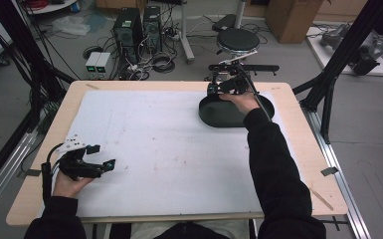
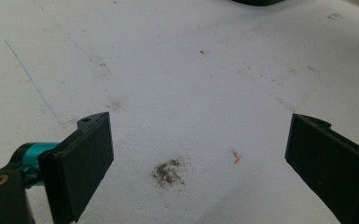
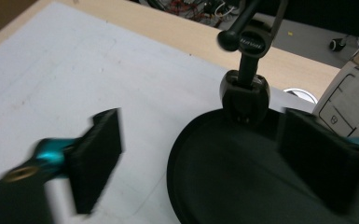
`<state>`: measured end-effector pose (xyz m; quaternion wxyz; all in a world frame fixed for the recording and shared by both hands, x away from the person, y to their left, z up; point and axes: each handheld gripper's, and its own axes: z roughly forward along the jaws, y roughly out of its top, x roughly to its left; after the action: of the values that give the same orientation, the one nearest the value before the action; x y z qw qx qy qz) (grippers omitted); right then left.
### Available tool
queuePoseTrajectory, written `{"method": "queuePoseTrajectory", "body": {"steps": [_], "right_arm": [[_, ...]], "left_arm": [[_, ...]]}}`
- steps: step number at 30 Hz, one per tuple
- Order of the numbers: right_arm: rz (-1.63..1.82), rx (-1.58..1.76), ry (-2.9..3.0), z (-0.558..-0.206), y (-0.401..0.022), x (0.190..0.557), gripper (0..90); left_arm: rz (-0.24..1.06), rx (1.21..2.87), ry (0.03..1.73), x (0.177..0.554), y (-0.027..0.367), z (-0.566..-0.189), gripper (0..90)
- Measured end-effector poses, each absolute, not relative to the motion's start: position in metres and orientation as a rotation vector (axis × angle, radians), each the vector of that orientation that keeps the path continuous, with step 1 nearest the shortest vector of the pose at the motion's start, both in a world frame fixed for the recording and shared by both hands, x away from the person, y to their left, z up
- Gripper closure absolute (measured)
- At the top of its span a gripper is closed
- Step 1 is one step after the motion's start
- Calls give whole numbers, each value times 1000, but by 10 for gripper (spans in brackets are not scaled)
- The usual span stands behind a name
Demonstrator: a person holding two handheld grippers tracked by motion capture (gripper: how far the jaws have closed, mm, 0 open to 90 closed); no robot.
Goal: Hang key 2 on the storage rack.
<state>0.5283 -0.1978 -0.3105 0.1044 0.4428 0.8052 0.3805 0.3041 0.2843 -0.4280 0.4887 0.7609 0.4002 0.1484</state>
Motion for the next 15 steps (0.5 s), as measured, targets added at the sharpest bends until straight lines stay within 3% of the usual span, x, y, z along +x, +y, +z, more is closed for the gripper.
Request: {"method": "queuePoseTrajectory", "body": {"steps": [2,15], "right_arm": [[1086,1288,2384,-309,-198,526,8],[1137,1261,2363,-309,-221,504,9]], "left_arm": [[361,1848,973,304,284,-428,81],[362,1848,977,304,284,-428,81]]}}
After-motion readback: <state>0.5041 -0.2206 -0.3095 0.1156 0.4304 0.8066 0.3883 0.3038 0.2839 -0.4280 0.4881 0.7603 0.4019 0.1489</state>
